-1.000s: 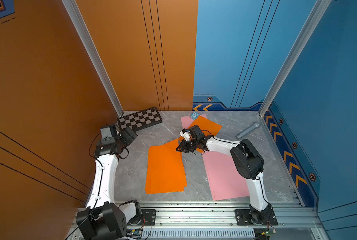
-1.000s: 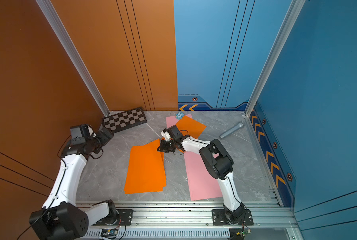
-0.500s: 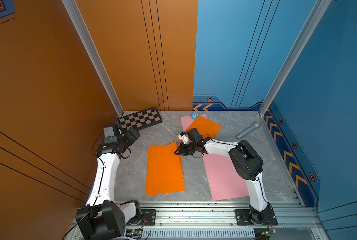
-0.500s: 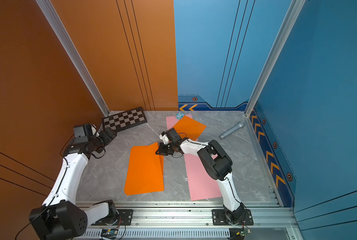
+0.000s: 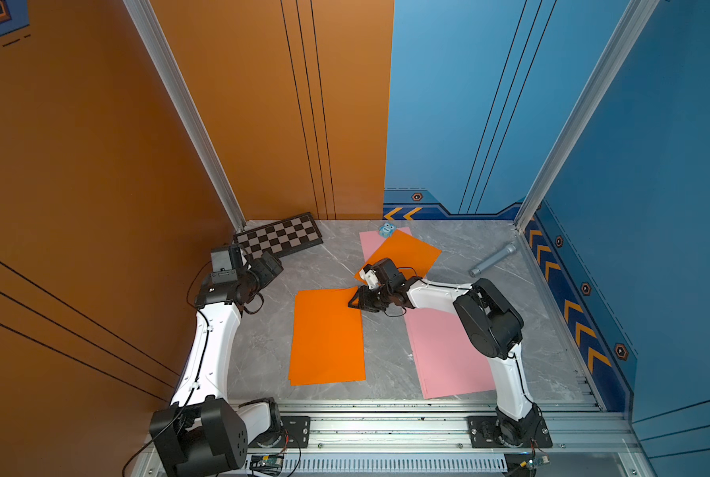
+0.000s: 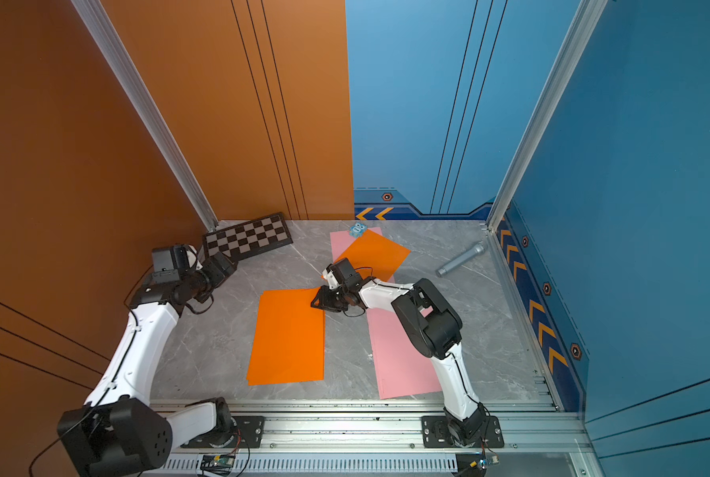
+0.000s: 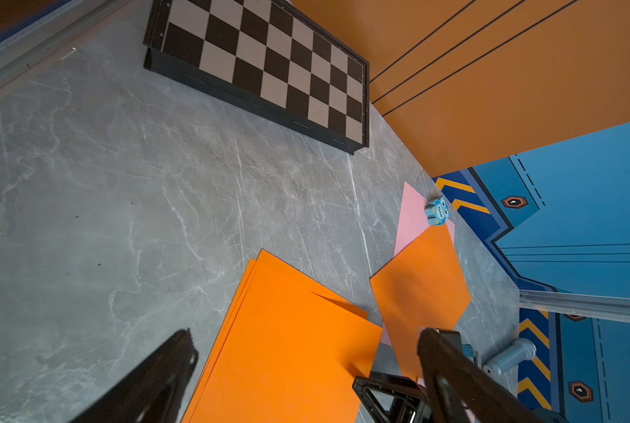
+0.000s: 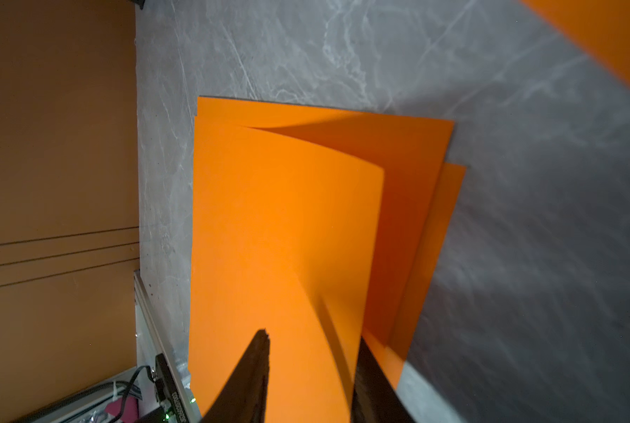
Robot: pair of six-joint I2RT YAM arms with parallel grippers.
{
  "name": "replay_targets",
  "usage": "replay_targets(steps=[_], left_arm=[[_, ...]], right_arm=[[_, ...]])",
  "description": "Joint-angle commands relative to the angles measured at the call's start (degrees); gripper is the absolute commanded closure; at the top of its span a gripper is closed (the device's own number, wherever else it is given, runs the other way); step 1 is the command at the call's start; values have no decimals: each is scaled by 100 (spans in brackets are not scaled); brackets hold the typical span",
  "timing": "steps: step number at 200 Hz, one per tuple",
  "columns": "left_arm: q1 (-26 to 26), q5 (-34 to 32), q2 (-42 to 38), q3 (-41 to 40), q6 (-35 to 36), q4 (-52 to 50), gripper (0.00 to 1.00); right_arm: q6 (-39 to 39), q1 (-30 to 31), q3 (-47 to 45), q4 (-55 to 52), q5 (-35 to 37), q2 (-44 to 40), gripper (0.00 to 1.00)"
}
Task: Sort the scattered colored papers by color
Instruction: Place the colored paper, then pick up the colored paper.
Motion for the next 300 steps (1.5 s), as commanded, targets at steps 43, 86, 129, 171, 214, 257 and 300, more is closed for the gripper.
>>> replay_targets(steps=[43,86,129,171,214,257,300], left_arm=[[-1093,176,461,196,154,974,2],[-2212,229,1730,1122,883,1461,2],[-2766,1158,3532,2467,1455,1990,2],[-2834,2002,5205,3919,1533,1992,5],[-2924,2224,6336,4983,1788,1989,3],[-2915,2212,7330,6176,1671,1491,3],[-2906,1960,8289,7557,1442,670,2]], right_arm=[[-255,-335,-465,-241,659,-1248,19],[-398,-1030,-963,-335,1081,-1885,0],[73,-1985,-1124,-448,993,-1936,0],[60,-2620,-946,-682,1046,-1862,0],[114,-2861,-505,-937,1108,-1289,0],[162,-2915,-27,-963,1075,-666,1],[197,-2918,251,-995,1020,-355,2]])
